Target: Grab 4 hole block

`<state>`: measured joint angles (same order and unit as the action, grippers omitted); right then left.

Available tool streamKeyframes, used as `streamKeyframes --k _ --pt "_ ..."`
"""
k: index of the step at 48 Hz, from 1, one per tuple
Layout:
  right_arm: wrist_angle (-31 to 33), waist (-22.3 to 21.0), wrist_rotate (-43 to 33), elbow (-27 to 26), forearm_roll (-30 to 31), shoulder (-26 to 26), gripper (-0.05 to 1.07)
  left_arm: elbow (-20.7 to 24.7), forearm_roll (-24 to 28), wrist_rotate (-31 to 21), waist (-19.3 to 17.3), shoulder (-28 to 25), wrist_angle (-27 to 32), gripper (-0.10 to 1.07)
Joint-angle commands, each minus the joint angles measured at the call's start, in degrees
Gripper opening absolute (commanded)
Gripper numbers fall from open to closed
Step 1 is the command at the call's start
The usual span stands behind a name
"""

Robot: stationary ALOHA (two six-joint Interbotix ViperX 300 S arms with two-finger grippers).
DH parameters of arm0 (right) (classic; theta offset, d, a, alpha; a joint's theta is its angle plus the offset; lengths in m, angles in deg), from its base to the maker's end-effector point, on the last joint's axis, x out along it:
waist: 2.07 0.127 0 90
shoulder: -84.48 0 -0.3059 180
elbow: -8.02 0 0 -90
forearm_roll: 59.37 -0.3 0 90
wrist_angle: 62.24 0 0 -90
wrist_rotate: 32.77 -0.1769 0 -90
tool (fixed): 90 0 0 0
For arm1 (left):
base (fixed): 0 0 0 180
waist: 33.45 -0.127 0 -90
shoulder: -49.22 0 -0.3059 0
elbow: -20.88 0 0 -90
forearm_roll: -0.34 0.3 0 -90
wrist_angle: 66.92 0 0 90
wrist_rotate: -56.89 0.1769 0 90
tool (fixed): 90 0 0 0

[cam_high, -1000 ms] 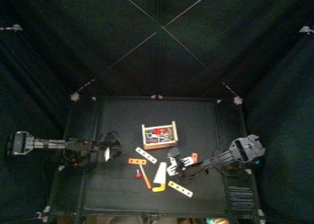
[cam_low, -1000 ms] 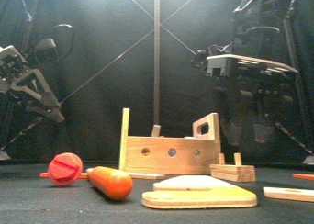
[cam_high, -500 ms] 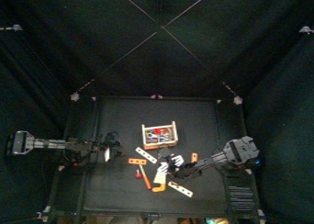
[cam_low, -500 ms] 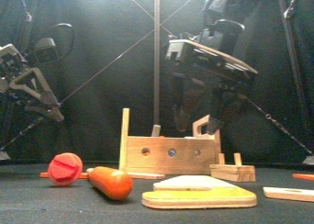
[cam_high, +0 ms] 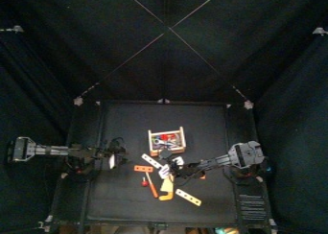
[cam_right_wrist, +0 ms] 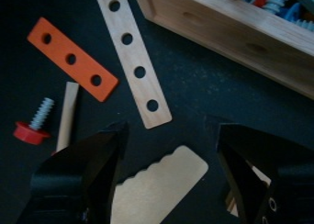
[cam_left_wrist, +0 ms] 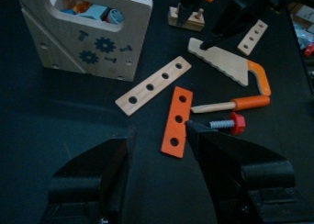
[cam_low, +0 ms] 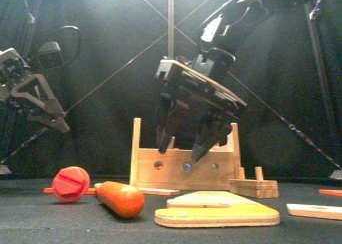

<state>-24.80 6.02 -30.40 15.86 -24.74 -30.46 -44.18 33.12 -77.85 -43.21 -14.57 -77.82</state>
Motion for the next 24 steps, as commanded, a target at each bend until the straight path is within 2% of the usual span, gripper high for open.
streamKeyframes --k 1,11,24 --pt "0.44 -1.76 4.04 -2.37 -2.99 0.26 0.96 0.62 -0.09 0.18 -0.26 -0.09 -0.44 0.85" --pt "1.05 -2.64 15.29 -5.89 -7.12 -2.55 0.96 0.53 -0.26 0.18 -0.26 -0.18 -0.44 0.85" --pt "3.25 -2.72 17.14 -8.79 -7.38 -5.36 0.96 0.53 -0.18 0.18 -0.26 -0.18 -0.26 0.85"
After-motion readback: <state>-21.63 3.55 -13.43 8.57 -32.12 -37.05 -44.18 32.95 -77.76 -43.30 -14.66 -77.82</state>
